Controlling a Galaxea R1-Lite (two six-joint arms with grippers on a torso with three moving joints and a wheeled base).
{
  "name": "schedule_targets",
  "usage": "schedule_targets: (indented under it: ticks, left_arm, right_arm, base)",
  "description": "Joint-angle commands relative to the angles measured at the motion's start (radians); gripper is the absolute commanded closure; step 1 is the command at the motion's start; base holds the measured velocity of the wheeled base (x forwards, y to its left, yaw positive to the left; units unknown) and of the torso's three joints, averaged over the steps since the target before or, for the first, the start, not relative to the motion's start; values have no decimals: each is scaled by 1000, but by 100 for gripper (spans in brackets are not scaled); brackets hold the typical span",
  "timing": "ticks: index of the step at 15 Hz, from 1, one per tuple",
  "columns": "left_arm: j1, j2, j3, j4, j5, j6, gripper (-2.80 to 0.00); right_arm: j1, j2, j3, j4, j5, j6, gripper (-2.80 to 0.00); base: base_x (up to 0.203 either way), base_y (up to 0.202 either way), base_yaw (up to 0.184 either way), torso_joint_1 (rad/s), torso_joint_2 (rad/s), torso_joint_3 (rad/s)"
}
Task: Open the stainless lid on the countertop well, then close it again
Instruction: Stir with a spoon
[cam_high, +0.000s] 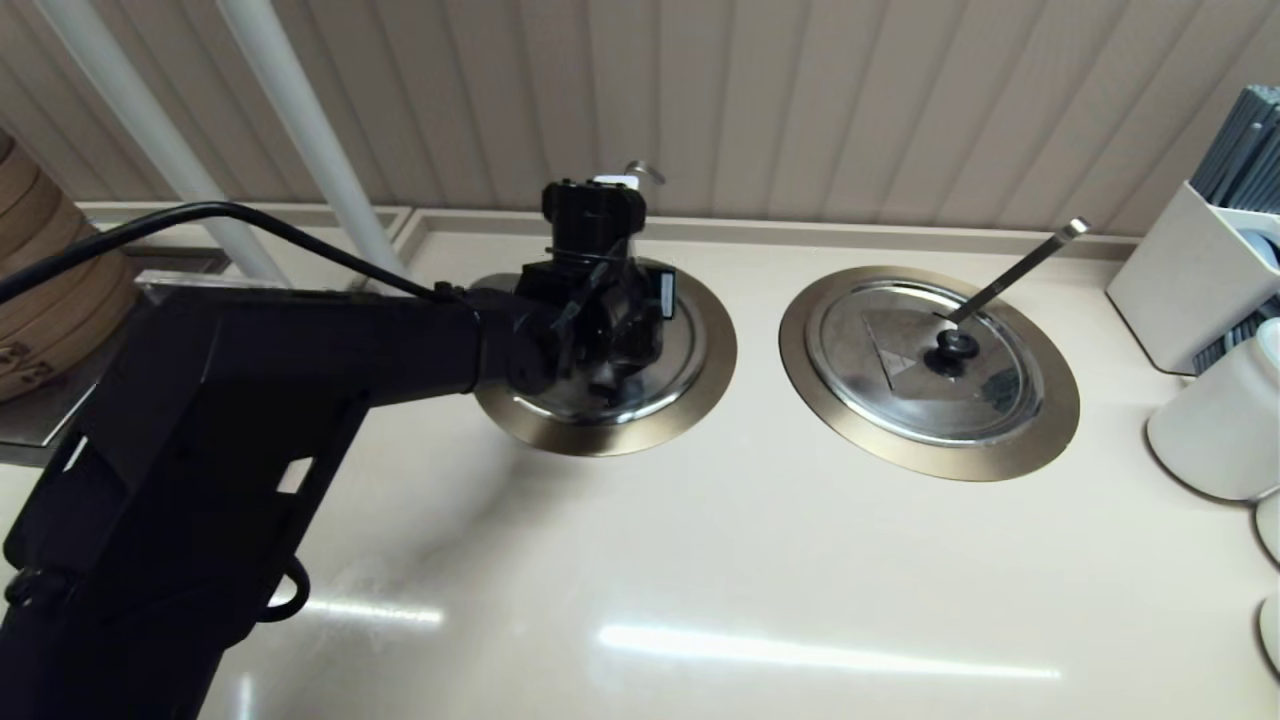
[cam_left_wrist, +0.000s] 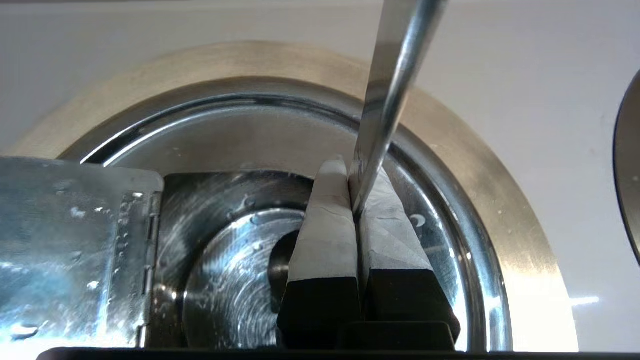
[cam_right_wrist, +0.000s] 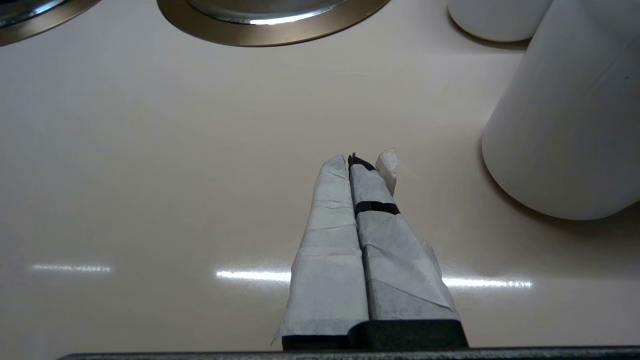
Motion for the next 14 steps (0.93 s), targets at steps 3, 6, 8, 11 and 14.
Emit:
schedule_targets:
  ticks: [3,6,8,11,14]
  left_arm:
    - [-1,37,-2,-4,5,18,0]
    - [-1,87,-6,-99,4,56,0]
    - [-1,98,-5,-122,8,87,0]
    - [1,86,-5,-124,14,87,0]
    - [2,71,-4,-125,19,83,0]
  right_arm:
    - [0,0,5,0,0,1,0]
    - [0,0,5,0,0,1,0]
    - [0,0,5,0,0,1,0]
    - [0,0,5,0,0,1,0]
    - [0,0,5,0,0,1,0]
  base:
    - [0,0,0,0,0,0]
    - [0,0,0,0,0,0]
    - [0,0,0,0,0,0]
    - [0,0,0,0,0,0]
    - [0,0,0,0,0,0]
